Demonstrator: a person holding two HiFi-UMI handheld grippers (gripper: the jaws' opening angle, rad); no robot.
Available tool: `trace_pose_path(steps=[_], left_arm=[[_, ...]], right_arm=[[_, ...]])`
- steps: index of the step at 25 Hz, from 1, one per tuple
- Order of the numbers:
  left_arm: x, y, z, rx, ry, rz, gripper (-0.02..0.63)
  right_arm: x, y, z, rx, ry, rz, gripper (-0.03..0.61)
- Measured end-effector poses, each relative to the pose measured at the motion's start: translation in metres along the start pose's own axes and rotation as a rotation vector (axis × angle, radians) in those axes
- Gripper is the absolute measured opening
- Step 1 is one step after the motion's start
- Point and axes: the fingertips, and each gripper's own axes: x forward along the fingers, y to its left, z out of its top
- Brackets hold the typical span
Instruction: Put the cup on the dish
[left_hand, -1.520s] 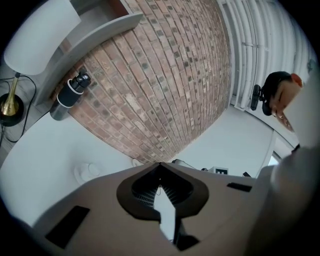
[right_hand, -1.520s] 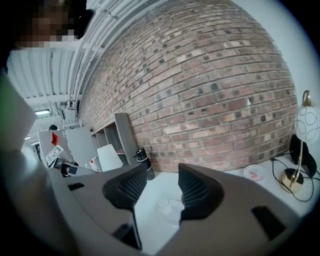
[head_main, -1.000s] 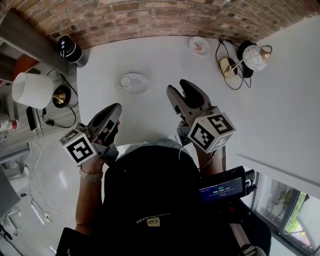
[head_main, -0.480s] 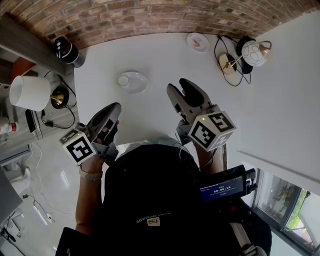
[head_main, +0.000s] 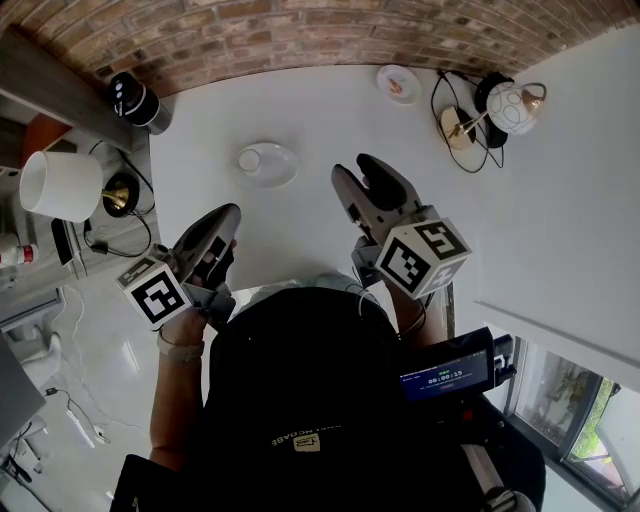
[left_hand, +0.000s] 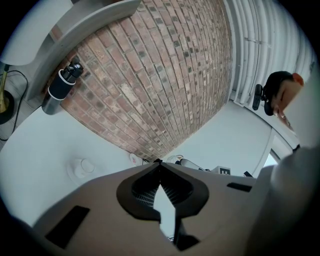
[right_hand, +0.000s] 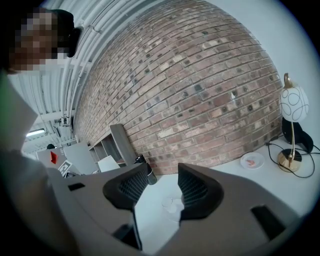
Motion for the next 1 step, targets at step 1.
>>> trace_pose_path(steps=[1], left_arm=[[0.0002, 0.0003, 0.0009, 0.0, 0.0, 0.001, 0.006]], right_arm=[[0.0011, 0.0002, 0.0006, 0.001, -0.001, 0.001, 0.193]])
